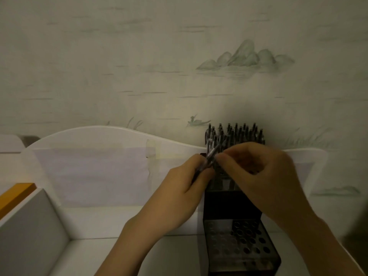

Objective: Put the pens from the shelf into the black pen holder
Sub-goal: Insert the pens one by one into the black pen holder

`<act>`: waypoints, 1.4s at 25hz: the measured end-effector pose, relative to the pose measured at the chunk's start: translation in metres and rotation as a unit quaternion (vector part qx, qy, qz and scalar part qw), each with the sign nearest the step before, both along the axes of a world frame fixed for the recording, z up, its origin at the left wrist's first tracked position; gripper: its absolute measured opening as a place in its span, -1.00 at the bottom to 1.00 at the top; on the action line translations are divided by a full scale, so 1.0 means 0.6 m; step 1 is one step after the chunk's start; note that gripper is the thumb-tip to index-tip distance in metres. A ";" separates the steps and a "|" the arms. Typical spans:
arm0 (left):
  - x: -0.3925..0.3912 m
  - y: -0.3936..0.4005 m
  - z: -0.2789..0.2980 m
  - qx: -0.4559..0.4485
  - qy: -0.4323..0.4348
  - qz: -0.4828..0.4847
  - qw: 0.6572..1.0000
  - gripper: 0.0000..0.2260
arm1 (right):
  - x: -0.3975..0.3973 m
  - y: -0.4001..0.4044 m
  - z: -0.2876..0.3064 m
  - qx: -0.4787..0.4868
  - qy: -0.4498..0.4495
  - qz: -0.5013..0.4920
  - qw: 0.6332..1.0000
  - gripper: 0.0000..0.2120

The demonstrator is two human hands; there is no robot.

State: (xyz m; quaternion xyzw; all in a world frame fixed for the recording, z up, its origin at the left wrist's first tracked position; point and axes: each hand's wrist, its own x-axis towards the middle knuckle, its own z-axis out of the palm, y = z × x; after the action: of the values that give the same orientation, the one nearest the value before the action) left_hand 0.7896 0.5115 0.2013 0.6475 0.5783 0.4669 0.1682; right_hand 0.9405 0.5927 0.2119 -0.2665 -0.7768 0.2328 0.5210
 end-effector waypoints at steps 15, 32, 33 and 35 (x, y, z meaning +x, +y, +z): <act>-0.021 -0.018 0.010 0.041 0.249 0.191 0.949 -0.44 | 0.037 0.036 0.059 0.072 0.027 -0.105 0.992 -0.82; -0.002 -0.047 -0.017 0.032 0.229 0.219 0.948 -0.44 | 0.019 0.025 0.001 0.173 -0.010 -0.069 0.982 -0.54; -0.003 -0.054 -0.019 0.031 0.231 0.227 0.945 -0.44 | 0.013 0.013 0.000 0.217 -0.005 -0.035 0.975 -0.53; -0.008 -0.074 -0.025 0.026 0.235 0.250 0.939 -0.44 | -0.006 -0.010 -0.007 0.265 -0.028 0.059 0.962 -0.49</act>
State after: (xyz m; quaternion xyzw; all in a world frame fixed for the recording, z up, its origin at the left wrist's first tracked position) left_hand 0.7848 0.4669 0.1860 0.5778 0.7319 0.3437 -0.1116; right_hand 0.9367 0.5868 0.2079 -0.0792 -0.8394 0.0409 0.5362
